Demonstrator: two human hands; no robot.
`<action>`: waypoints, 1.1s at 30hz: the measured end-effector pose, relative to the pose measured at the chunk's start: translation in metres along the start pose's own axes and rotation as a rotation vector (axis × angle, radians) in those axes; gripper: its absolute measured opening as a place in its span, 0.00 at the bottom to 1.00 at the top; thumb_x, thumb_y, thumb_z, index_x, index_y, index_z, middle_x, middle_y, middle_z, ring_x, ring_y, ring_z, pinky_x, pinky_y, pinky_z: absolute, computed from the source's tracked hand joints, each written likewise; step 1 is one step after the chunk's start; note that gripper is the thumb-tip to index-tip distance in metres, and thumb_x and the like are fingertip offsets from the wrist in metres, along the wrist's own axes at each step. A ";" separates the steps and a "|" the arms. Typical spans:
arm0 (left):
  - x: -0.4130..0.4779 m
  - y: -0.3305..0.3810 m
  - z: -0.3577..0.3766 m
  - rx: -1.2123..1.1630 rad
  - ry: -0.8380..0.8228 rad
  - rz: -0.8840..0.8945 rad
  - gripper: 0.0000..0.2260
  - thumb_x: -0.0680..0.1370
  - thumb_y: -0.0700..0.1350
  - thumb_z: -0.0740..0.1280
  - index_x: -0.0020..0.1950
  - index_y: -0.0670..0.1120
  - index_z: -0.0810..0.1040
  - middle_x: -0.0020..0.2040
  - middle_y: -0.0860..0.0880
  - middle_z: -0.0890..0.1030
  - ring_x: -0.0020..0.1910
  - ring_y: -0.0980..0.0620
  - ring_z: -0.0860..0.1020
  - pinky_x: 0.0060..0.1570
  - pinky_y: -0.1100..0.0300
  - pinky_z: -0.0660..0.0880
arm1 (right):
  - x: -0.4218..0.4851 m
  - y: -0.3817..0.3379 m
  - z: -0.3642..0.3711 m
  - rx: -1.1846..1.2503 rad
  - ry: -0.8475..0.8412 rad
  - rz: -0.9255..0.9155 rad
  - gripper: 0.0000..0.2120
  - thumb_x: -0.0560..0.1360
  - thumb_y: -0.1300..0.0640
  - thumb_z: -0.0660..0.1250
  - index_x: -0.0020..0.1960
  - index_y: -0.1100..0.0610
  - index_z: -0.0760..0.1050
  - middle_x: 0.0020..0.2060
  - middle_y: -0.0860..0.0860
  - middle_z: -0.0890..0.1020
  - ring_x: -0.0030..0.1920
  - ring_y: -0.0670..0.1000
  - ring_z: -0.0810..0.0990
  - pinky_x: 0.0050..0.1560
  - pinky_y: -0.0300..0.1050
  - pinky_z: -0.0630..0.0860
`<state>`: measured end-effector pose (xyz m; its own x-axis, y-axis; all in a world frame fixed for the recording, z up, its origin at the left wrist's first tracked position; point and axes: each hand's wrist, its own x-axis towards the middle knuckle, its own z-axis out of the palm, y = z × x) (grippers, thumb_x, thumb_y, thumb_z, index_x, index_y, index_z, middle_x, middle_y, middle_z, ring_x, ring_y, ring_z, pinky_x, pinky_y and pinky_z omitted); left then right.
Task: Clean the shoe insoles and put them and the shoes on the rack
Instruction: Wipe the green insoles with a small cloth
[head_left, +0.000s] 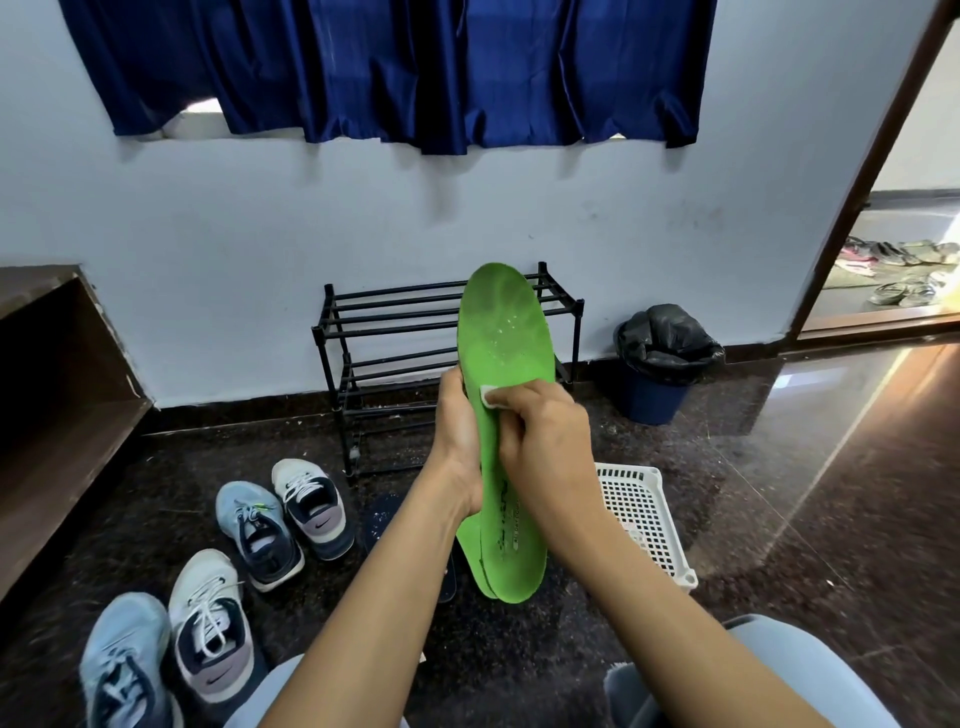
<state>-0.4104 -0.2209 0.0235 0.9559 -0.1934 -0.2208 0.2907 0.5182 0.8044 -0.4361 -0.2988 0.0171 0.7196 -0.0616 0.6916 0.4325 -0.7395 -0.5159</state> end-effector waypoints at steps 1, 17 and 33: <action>-0.001 0.004 -0.001 -0.010 0.015 0.016 0.27 0.78 0.58 0.50 0.40 0.44 0.83 0.40 0.44 0.82 0.39 0.47 0.80 0.39 0.58 0.74 | -0.004 -0.001 0.001 0.004 -0.017 -0.006 0.11 0.67 0.67 0.64 0.44 0.62 0.83 0.36 0.56 0.81 0.39 0.57 0.79 0.43 0.35 0.66; -0.006 0.006 0.001 -0.009 0.082 0.048 0.28 0.78 0.55 0.49 0.26 0.47 0.79 0.28 0.47 0.78 0.27 0.50 0.77 0.29 0.64 0.71 | 0.000 0.002 0.004 -0.044 -0.042 -0.049 0.10 0.67 0.67 0.64 0.44 0.63 0.83 0.35 0.56 0.81 0.38 0.58 0.79 0.42 0.38 0.66; -0.004 0.000 0.005 0.021 -0.008 0.015 0.39 0.77 0.72 0.41 0.53 0.47 0.83 0.47 0.44 0.85 0.47 0.45 0.82 0.47 0.54 0.76 | 0.016 0.007 -0.005 -0.072 0.028 -0.012 0.11 0.68 0.65 0.63 0.44 0.62 0.83 0.37 0.56 0.81 0.41 0.58 0.79 0.41 0.44 0.74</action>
<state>-0.4146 -0.2244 0.0274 0.9598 -0.1924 -0.2045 0.2754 0.5038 0.8187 -0.4240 -0.3084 0.0267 0.6990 -0.0704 0.7117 0.3998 -0.7866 -0.4705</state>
